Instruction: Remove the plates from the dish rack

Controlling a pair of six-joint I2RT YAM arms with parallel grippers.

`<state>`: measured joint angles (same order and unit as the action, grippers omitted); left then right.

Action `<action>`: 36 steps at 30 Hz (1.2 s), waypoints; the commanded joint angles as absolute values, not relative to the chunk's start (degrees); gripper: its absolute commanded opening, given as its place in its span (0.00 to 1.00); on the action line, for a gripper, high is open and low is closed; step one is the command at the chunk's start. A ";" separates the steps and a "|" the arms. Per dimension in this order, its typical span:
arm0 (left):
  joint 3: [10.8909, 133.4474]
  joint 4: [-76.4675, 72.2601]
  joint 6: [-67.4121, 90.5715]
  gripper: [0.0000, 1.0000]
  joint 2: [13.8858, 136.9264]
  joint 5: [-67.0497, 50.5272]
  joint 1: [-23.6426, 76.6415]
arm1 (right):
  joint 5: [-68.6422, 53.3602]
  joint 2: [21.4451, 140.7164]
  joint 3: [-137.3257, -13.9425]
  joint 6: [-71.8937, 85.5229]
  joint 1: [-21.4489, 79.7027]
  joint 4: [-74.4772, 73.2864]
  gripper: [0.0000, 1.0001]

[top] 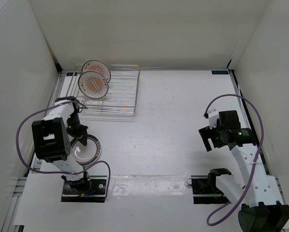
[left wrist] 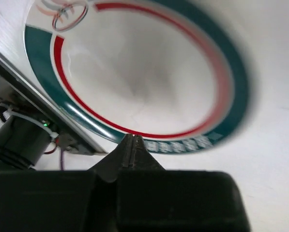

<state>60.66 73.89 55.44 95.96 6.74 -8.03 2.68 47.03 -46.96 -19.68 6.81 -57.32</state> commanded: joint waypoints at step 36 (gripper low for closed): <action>120.50 43.60 79.71 0.73 122.78 -9.22 -9.05 | -5.19 53.52 -55.46 -17.58 6.68 -62.67 0.90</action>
<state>121.27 49.69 77.17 126.63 -8.05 -8.80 -3.92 52.97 -52.80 -17.17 6.74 -63.59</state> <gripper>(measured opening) 0.738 0.905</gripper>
